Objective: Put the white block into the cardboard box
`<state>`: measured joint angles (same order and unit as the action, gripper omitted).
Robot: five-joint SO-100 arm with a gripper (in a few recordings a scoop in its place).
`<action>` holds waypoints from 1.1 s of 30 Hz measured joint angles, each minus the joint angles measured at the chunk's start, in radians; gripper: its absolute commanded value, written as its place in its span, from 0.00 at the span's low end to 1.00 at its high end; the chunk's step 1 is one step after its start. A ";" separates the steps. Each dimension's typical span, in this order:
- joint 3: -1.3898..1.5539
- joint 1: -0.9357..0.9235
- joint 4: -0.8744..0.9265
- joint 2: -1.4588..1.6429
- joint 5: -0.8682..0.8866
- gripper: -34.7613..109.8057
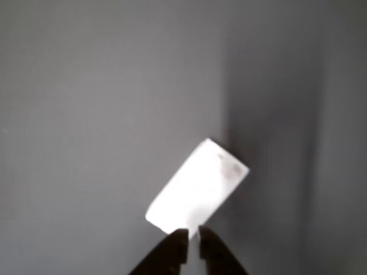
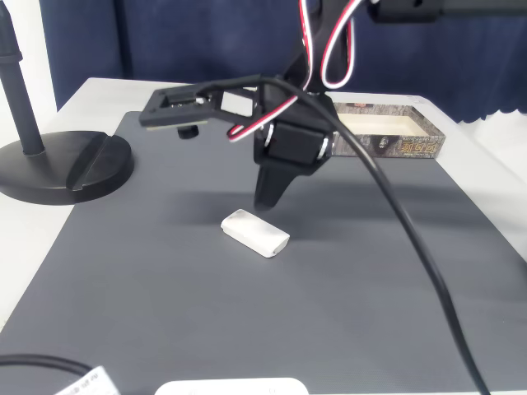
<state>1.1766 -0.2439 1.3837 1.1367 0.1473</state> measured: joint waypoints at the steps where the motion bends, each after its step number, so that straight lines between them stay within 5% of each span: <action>1: -0.005 -0.003 0.009 -0.002 0.002 0.23; 11: -0.037 -0.029 0.043 -0.038 -0.008 0.23; 33: -0.072 -0.052 0.043 -0.064 -0.566 0.23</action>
<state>1.1045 -0.2961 1.4266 1.0723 -0.4188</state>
